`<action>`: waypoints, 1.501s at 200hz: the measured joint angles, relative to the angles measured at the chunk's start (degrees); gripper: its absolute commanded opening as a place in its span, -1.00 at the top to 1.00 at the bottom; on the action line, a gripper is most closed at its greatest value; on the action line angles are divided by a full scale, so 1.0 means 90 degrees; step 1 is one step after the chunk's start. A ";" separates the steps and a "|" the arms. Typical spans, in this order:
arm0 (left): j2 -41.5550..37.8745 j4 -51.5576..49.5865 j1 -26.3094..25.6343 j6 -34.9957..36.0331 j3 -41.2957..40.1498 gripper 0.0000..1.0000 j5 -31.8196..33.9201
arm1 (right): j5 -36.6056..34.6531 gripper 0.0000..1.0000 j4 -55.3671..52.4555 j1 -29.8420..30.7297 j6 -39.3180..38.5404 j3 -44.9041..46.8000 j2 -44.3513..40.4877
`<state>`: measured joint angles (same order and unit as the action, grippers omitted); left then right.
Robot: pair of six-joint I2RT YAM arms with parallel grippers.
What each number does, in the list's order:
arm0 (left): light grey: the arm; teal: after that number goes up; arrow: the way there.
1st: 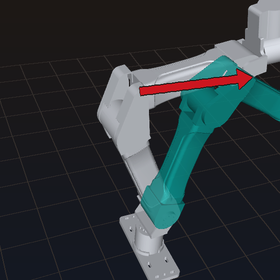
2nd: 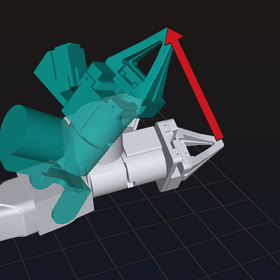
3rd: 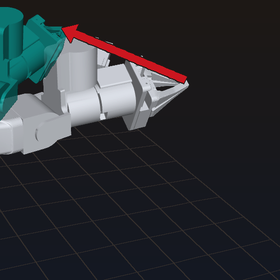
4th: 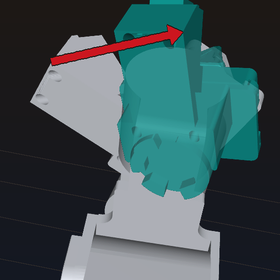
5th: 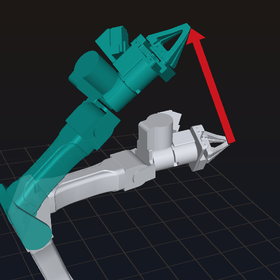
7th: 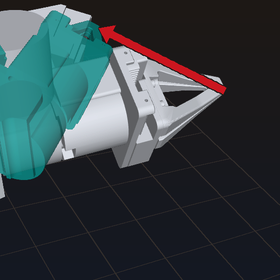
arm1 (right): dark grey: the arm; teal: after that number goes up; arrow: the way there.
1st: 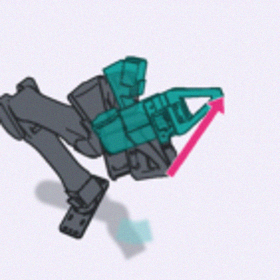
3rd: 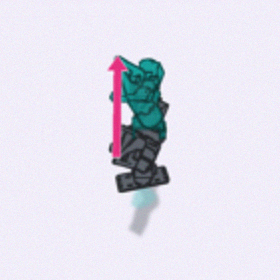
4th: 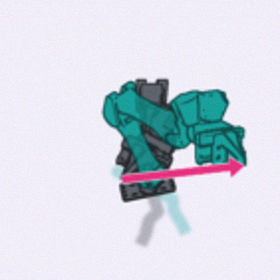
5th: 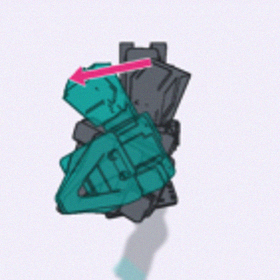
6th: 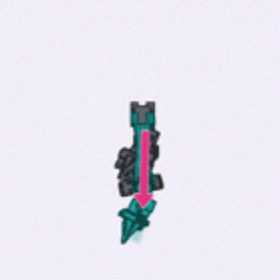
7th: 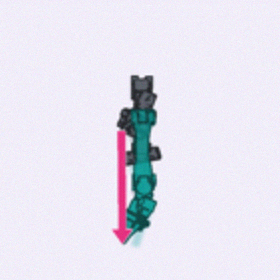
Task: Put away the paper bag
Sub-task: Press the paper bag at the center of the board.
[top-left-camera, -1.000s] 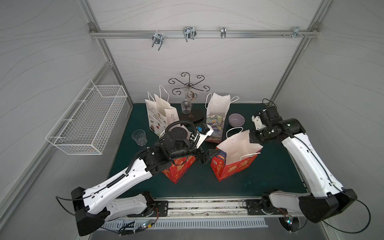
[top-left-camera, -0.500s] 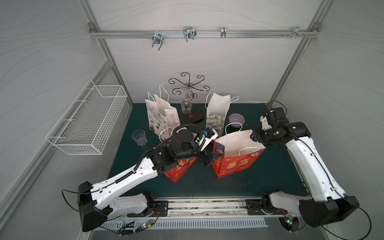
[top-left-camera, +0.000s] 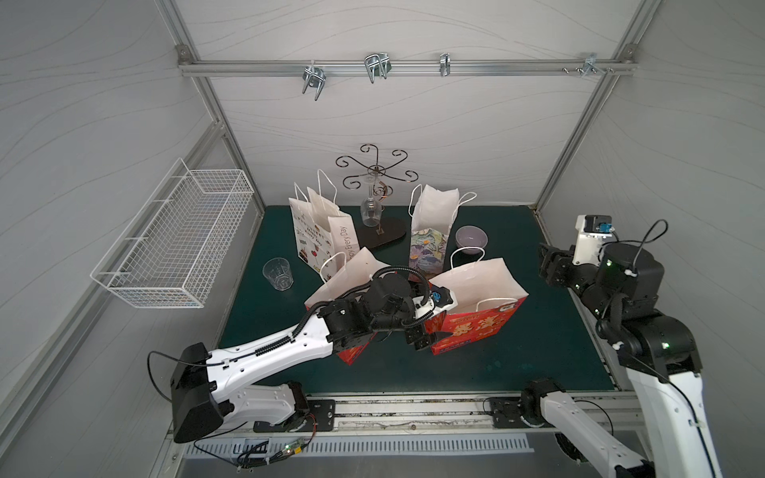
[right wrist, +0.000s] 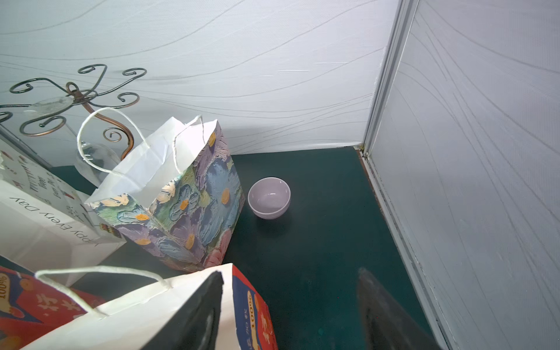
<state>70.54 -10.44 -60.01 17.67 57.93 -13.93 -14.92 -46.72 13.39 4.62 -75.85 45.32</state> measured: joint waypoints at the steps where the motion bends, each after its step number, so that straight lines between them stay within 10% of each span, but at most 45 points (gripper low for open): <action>1: 0.0007 0.0000 0.0000 -0.0005 0.0000 -0.60 0.0005 | -0.0005 -0.42 0.0000 0.0000 -0.0015 0.0017 -0.0002; 179: 0.0726 0.0318 0.0056 0.0420 0.0270 0.58 0.0182 | 0.0580 -0.50 -0.0716 0.0000 -0.4017 0.1615 -0.1326; 300: 0.0908 0.0311 0.0345 0.0821 0.0442 0.70 0.0197 | 0.1367 -0.63 -0.1314 0.0005 -0.4852 0.2749 -0.1705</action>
<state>78.72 -7.64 -56.90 25.06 61.91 -12.16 -2.61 -58.54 13.43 -39.05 -51.11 29.98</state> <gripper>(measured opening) 0.149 0.820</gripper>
